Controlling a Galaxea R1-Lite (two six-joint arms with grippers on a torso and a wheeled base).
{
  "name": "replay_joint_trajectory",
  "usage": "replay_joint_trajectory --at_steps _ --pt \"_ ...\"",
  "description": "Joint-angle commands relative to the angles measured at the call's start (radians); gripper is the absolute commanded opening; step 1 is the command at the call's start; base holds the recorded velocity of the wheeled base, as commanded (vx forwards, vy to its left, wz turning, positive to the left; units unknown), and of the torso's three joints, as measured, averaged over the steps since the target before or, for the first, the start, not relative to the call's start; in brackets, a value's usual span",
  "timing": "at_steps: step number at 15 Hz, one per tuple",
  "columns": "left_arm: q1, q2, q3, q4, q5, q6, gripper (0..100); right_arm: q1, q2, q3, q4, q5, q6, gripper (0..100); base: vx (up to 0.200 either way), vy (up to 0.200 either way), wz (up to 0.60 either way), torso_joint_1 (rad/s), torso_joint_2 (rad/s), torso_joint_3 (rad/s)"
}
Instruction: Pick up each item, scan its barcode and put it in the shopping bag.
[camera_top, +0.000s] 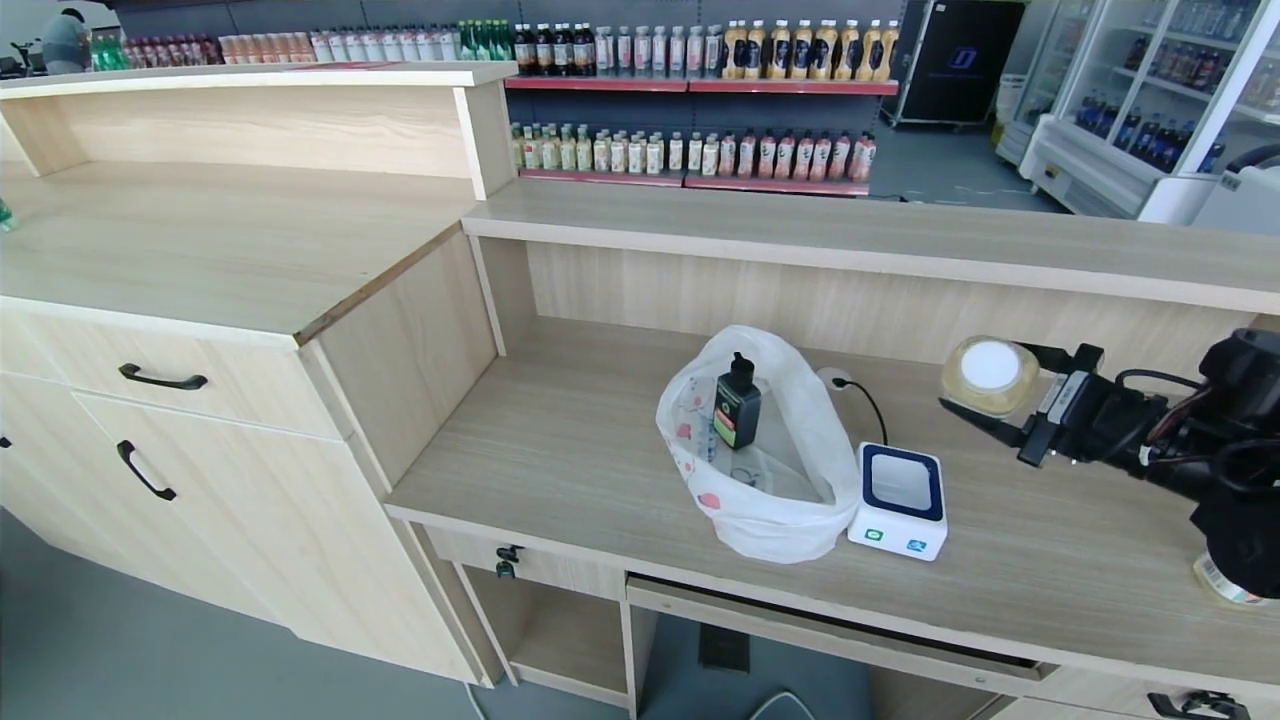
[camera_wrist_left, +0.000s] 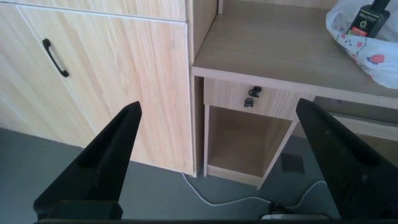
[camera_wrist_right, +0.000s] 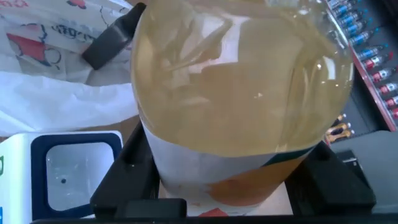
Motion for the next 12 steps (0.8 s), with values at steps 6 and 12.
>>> replay_joint_trajectory --at_steps 6,12 --pt "0.001 0.002 0.0 0.0 0.0 0.0 100 -0.012 0.131 0.016 -0.095 0.081 -0.034 0 0.0 0.0 0.0 0.0 0.0 0.0" --pt "0.001 0.002 0.0 0.0 0.0 0.0 100 0.016 0.216 0.004 -0.184 0.083 -0.035 0 0.0 0.0 0.0 0.0 0.0 0.0"
